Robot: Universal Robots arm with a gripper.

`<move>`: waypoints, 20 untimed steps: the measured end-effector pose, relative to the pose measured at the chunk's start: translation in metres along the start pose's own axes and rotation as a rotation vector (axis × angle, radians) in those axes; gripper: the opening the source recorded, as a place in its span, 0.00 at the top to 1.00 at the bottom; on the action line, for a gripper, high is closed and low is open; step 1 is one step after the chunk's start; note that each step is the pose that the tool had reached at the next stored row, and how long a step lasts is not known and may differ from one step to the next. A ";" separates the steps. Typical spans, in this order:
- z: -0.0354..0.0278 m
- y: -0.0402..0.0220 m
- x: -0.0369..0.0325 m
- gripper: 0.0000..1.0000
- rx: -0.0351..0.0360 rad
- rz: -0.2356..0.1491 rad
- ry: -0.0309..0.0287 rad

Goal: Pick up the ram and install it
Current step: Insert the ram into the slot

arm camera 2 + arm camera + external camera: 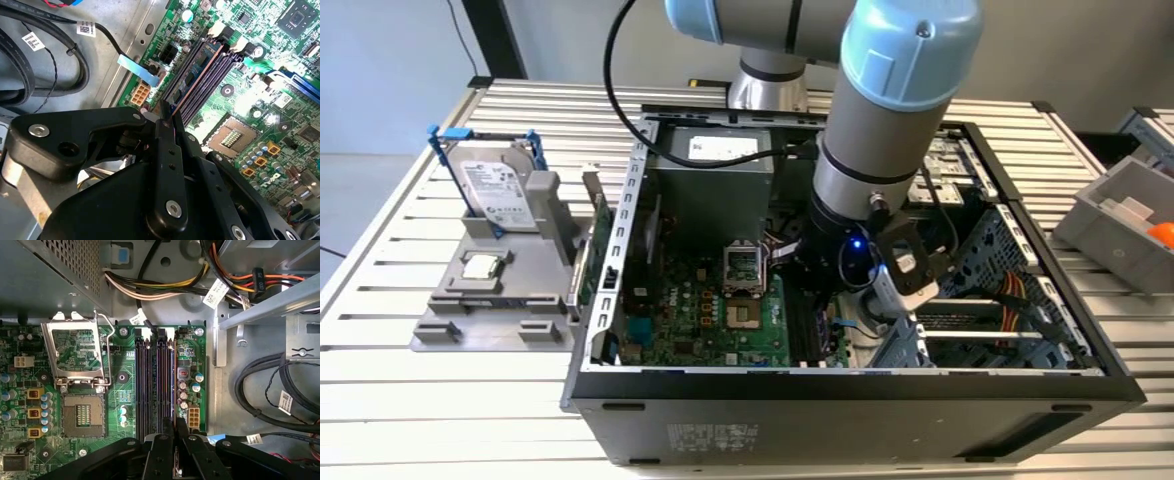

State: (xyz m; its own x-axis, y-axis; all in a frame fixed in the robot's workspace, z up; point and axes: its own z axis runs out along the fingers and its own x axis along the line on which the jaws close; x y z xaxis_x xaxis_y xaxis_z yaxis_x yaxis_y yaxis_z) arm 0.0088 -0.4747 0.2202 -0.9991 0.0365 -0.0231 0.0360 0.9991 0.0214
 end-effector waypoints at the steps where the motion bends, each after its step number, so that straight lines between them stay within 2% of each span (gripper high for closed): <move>1: 0.0000 0.0000 0.0002 1.00 0.0001 0.000 0.0000; 20: 0.0028 0.0010 0.0010 1.00 0.0018 0.004 -0.0002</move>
State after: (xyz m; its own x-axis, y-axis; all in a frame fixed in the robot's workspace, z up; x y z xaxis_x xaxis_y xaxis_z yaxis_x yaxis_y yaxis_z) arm 0.0079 -0.4736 0.2173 -0.9989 0.0401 -0.0232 0.0396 0.9990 0.0197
